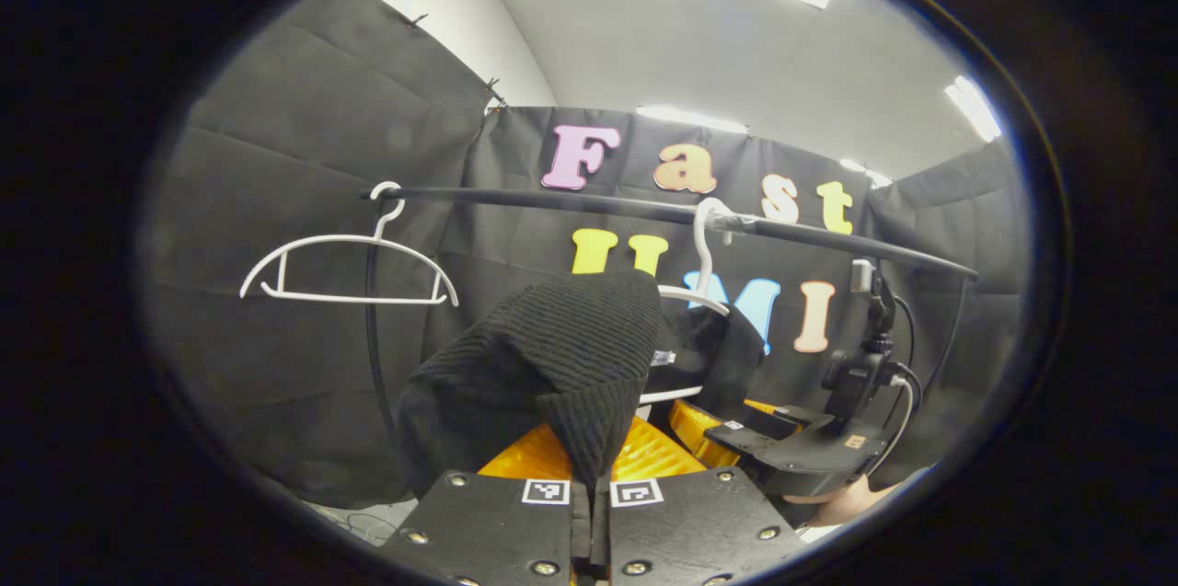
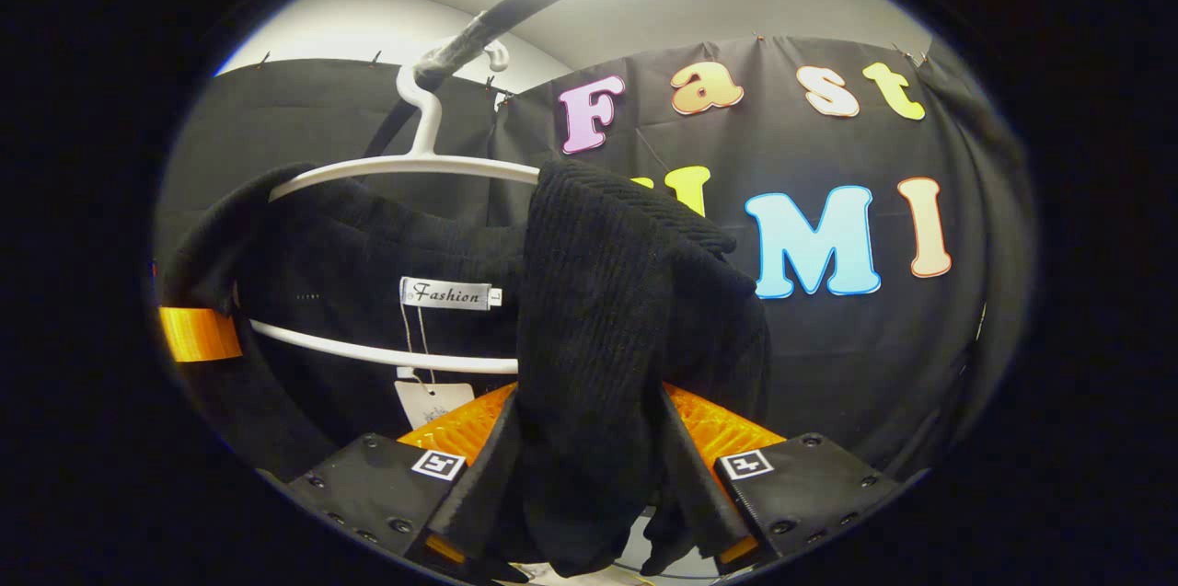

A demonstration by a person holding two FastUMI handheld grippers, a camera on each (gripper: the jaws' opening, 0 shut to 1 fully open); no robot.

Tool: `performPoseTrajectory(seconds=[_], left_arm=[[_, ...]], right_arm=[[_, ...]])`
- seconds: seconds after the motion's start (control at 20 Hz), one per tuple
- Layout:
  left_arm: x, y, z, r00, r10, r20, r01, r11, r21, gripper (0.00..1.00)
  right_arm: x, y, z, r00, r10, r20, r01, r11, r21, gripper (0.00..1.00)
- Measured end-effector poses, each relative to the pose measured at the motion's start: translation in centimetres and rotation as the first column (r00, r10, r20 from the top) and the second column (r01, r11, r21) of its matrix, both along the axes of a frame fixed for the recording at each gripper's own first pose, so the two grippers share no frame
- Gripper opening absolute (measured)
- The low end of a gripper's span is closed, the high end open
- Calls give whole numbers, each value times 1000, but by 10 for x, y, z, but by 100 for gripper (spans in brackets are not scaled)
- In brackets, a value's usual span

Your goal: Grasp the clothes on the hanger with both hands and then place them into the laundry hamper below.

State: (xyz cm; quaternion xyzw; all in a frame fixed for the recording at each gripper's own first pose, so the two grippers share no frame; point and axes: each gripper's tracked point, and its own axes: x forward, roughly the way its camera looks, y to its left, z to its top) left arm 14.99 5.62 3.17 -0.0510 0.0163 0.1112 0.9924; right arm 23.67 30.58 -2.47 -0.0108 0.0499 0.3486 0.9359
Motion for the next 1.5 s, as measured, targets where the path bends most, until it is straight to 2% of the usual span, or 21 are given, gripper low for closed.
performPoseTrajectory(seconds=[0.05,0.15,0.2,0.3,0.35,0.4,0.55,0.6,0.85,0.9,1.05,1.1,1.35,1.4,1.5], left_arm=[[-1,0,1,1000,0,-3,0,1000,5,1],[-1,-2,2,1000,-6,-3,6,1000,10,2],[-1,-3,1,1000,-11,-7,11,1000,14,1],[-2,-4,2,1000,-24,-4,24,999,22,1],[-3,-6,7,999,-32,15,31,999,30,2],[-3,-10,11,998,-55,29,54,998,40,1],[-9,-6,18,997,-72,30,69,995,73,2],[-11,-5,22,997,-67,43,64,995,76,1],[-24,3,49,990,-43,132,36,998,55,1],[-25,9,53,989,-35,140,29,998,49,1],[-33,33,65,987,-3,158,-5,999,49,1],[-37,41,67,987,8,162,-17,998,56,1],[-47,72,63,988,37,152,-45,997,55,1],[-45,77,58,989,39,144,-47,998,49,2],[-45,87,50,990,42,133,-45,999,24,1]], right_arm=[[4,-2,-1,1000,-1,-1,1,1000,-2,81],[10,-7,0,1000,4,-6,-4,1000,9,49],[13,-13,1,1000,-5,-6,5,1000,21,36],[14,-15,3,999,37,-3,-36,998,55,11],[15,-16,2,998,63,-11,-62,996,69,10],[14,-18,0,997,78,-23,-76,995,71,3],[20,-36,10,999,50,-11,-49,995,90,3],[22,-41,13,999,34,-6,-33,994,100,0],[51,-73,32,997,-76,26,71,985,159,3],[58,-79,35,995,-95,28,89,981,169,0],[70,-90,45,988,-146,46,135,971,198,5],[74,-92,47,985,-161,55,147,968,203,3],[95,-102,58,973,-214,92,188,955,231,0],[103,-104,57,970,-226,94,199,952,234,3],[118,-105,53,965,-244,97,217,949,230,0]])
